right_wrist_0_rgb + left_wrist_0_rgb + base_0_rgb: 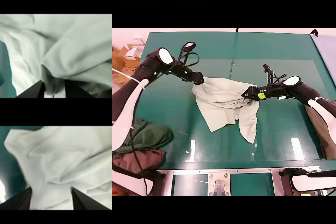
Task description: Fold the shirts.
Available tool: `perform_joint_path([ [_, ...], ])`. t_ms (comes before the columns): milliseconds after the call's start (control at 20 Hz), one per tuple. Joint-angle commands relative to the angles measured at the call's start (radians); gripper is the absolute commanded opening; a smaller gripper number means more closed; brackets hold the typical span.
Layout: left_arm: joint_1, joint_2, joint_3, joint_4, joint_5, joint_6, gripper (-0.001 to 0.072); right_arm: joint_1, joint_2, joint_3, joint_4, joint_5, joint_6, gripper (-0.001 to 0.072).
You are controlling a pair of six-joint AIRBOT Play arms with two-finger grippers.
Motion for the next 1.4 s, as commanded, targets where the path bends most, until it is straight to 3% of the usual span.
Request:
perform_joint_path([
  [0,0.066,-0.036,0.132,0.014,-0.123,-0.046,0.0544,-0.119,-0.011,0.053,0.013,0.146,0.034,0.0301],
  [200,0.216,-0.033,0.245,0.009,-0.459,-0.162,0.0544,-0.352,0.139,0.003,-0.053,0.358,0.048,0.0292],
  [350,0.248,-0.033,0.119,-0.003,-0.529,-0.175,0.0544,-0.446,0.302,-0.214,-0.164,0.362,0.094,0.0295],
  [500,0.241,-0.034,-0.028,-0.022,-0.429,-0.154,0.0544,-0.456,0.426,-0.476,-0.195,0.328,0.119,0.0418],
  [650,0.241,-0.034,-0.033,-0.083,-0.264,-0.121,0.0557,-0.383,0.429,-0.647,-0.165,0.227,0.115,0.0478],
  [700,0.241,-0.034,-0.033,-0.118,-0.238,-0.101,0.072,-0.349,0.425,-0.674,-0.152,0.193,0.115,0.0479],
  [1000,0.264,-0.034,-0.032,-0.251,-0.105,-0.074,0.0711,-0.209,0.42,-0.695,-0.105,0.063,0.128,0.0471],
  [1050,0.264,-0.034,-0.032,-0.269,-0.097,-0.062,0.0712,-0.207,0.42,-0.695,-0.098,0.053,0.127,0.0465],
  [1100,0.264,-0.034,-0.032,-0.271,-0.098,-0.048,0.0711,-0.207,0.419,-0.695,-0.088,0.04,0.127,0.0406],
  [1300,0.264,-0.034,-0.032,-0.27,-0.085,-0.048,0.0711,-0.196,0.345,-0.694,-0.007,0.008,0.079,0.0387],
  [1350,0.264,-0.034,-0.032,-0.27,-0.082,-0.048,0.0711,-0.182,0.314,-0.692,0.037,0.008,0.037,0.0216],
])
